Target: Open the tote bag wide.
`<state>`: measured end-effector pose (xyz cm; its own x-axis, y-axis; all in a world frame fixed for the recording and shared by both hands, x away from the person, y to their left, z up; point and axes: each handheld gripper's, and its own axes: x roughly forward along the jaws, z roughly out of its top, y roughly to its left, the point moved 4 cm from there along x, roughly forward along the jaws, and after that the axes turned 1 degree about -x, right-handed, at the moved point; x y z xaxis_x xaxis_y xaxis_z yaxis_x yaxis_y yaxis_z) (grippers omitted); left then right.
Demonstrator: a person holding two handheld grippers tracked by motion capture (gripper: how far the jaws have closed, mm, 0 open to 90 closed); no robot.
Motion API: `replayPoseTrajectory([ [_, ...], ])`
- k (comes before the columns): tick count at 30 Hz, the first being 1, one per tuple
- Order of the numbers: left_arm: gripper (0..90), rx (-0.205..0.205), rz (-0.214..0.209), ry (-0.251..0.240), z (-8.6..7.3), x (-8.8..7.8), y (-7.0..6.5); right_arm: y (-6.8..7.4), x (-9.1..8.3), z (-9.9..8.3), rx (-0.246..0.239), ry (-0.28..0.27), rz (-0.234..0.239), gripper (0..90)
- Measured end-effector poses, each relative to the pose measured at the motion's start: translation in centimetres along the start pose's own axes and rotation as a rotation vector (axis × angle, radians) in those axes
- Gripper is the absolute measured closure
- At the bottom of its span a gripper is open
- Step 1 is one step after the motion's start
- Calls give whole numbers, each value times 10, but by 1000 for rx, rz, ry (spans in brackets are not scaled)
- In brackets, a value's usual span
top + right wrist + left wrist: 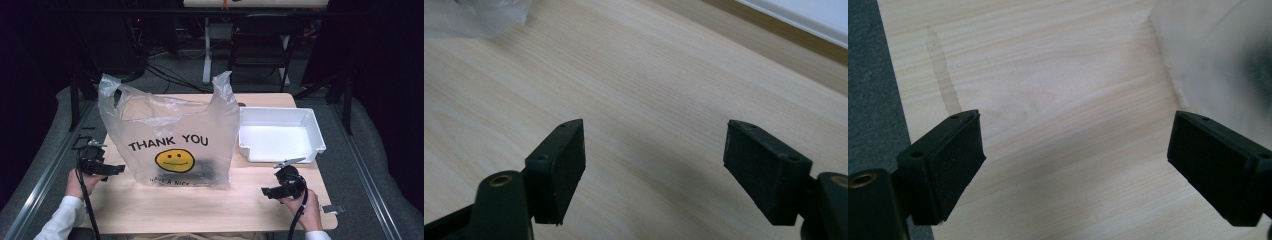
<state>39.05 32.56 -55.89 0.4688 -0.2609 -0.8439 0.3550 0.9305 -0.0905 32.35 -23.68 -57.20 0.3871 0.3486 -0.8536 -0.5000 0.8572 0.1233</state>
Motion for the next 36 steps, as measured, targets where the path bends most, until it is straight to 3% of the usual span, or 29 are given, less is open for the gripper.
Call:
replayPoseTrajectory([
  [3, 121, 5, -7, -5, 0, -1, -1, 2, 0, 1, -4, -7, 8, 251],
  [9, 192, 27, -27, -17, 1, -8, -5, 4, -3, 7, -28, -12, 38, 343],
  [12, 270, 41, -40, -33, 6, -14, -10, 4, -4, 10, -31, -22, 48, 505],
  [13, 300, 41, -40, -33, 6, -14, -10, 4, -4, 10, -31, -22, 48, 505],
  [15, 349, 48, -58, -51, 10, -17, -12, 5, -8, 13, -38, -25, 63, 632],
  [18, 446, 56, -96, -76, 16, -21, -17, 9, -10, 16, -39, -35, 83, 730],
  [22, 576, 70, -113, -87, 19, -25, -19, 13, -11, 23, -53, -40, 110, 831],
  [24, 639, 79, -139, -101, 23, -30, -19, 14, -10, 26, -59, -39, 119, 855],
  [30, 801, 87, -154, -124, 28, -39, -17, 17, -14, 34, -65, -49, 114, 874],
  [32, 831, 86, -177, -149, 33, -43, -16, 18, -19, 41, -67, -59, 120, 882],
  [36, 863, 103, -192, -149, 41, -50, -14, 19, -30, 53, -82, -81, 118, 891],
])
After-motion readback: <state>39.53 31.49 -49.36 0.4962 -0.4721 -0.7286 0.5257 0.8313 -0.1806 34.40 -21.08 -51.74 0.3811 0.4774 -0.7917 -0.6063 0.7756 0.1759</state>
